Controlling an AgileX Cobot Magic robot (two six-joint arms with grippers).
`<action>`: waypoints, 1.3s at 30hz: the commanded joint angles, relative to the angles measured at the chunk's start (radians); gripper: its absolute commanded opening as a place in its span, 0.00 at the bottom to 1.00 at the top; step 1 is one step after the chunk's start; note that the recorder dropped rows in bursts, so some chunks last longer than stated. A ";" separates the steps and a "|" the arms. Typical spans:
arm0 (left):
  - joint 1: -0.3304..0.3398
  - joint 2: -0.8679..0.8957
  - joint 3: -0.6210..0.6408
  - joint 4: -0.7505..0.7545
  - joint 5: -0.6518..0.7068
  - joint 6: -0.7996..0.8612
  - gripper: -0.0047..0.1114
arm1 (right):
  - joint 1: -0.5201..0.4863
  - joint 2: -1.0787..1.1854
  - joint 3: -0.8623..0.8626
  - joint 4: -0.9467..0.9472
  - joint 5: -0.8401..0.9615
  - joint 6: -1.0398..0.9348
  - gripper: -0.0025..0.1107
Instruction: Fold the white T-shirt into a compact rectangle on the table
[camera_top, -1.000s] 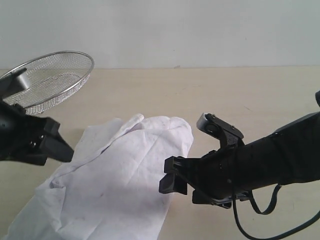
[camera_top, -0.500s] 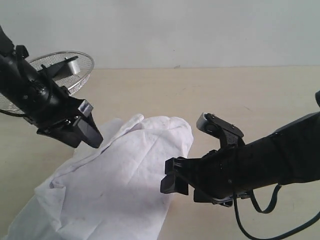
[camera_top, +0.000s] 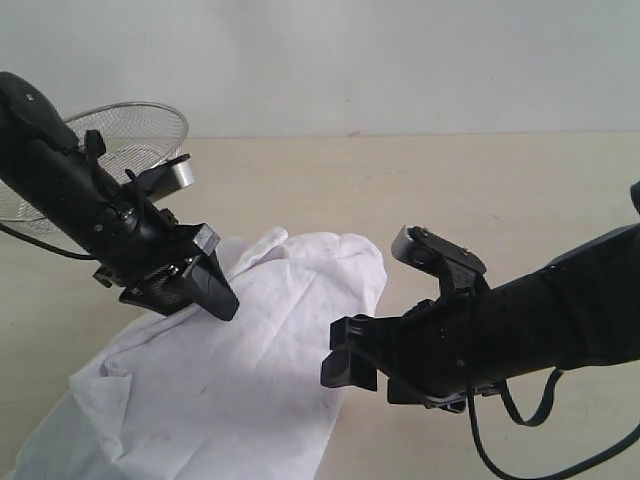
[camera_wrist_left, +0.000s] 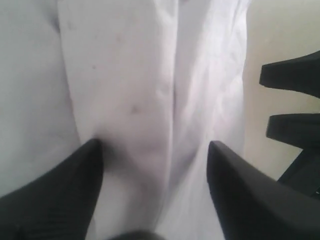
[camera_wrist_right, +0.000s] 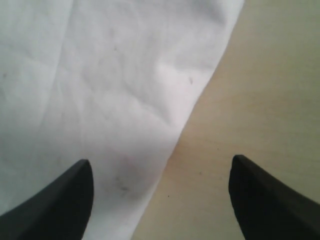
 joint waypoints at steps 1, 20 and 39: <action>-0.004 0.011 -0.007 -0.026 0.000 0.022 0.42 | -0.007 -0.002 0.000 -0.004 -0.009 -0.017 0.62; -0.013 0.046 -0.007 -0.113 0.019 0.103 0.08 | -0.007 -0.002 0.000 0.000 -0.040 -0.035 0.62; -0.005 -0.099 0.008 0.040 -0.014 -0.070 0.08 | -0.007 -0.002 0.000 0.000 -0.049 -0.033 0.62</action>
